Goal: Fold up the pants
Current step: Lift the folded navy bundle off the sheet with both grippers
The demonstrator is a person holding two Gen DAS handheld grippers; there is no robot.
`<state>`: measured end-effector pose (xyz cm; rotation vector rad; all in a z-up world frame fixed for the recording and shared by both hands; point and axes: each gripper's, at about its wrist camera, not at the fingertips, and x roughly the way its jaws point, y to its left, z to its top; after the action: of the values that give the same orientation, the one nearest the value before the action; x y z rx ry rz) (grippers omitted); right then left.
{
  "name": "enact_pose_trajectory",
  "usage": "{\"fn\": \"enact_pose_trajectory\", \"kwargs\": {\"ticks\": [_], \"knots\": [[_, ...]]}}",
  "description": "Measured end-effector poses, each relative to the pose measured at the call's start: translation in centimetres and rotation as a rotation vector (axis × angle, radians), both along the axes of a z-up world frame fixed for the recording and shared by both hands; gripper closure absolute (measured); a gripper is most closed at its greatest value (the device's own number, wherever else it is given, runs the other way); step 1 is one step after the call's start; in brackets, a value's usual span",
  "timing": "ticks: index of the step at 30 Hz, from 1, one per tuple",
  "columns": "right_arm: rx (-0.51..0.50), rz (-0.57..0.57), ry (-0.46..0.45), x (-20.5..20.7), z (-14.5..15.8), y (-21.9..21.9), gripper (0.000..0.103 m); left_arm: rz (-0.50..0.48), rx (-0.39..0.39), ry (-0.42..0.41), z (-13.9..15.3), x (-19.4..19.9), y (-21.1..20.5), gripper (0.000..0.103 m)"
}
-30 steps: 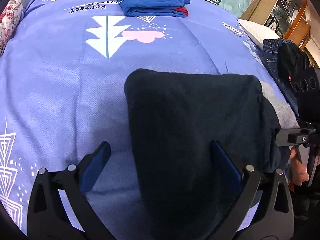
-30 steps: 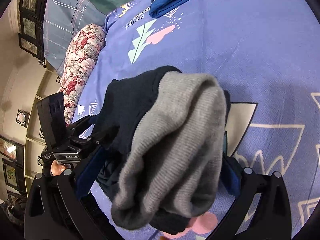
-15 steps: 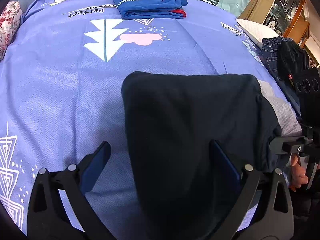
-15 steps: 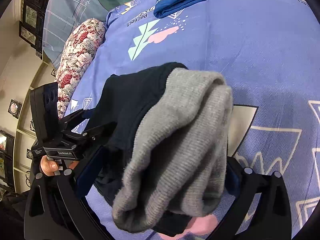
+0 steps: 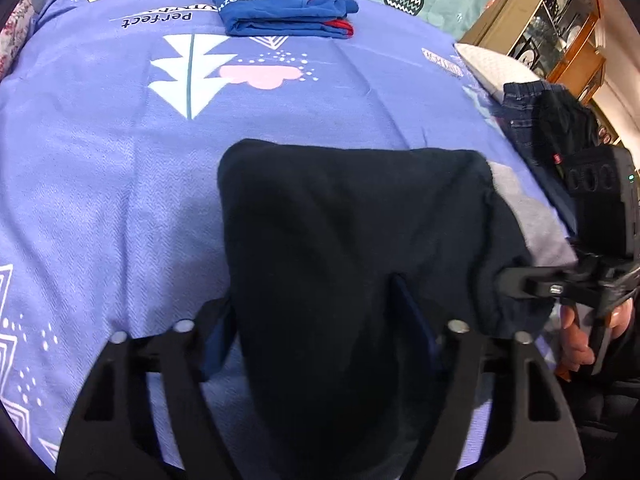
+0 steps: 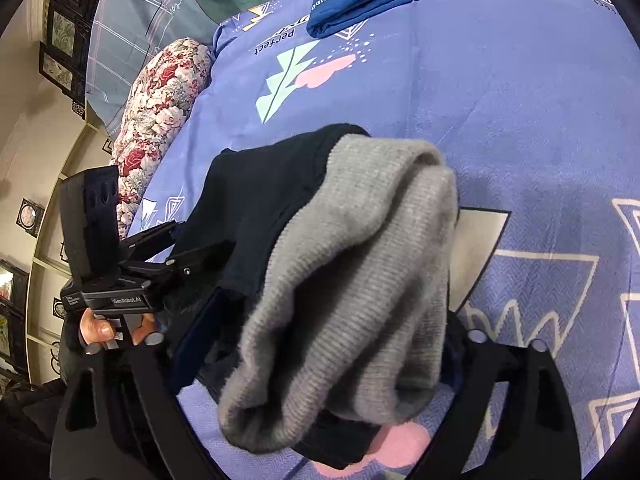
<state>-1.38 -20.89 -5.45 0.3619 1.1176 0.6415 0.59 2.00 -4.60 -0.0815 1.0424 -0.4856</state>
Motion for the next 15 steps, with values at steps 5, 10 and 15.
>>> {"fn": "enact_pose_trajectory", "kwargs": {"ticks": [5,10,15], "knots": [[0.011,-0.002,-0.010,-0.4,0.2,-0.4,0.047,0.023,-0.074,0.016,0.3,-0.1,0.7,0.051],[0.006,-0.009,-0.045,-1.1,1.2,0.0,0.051,0.019,-0.070,-0.021,1.7,-1.1,0.2,0.062],[0.017,0.009,-0.072,-1.6,1.9,0.1,0.052,0.014,-0.074,-0.021,1.6,-1.5,0.4,0.061]]}}
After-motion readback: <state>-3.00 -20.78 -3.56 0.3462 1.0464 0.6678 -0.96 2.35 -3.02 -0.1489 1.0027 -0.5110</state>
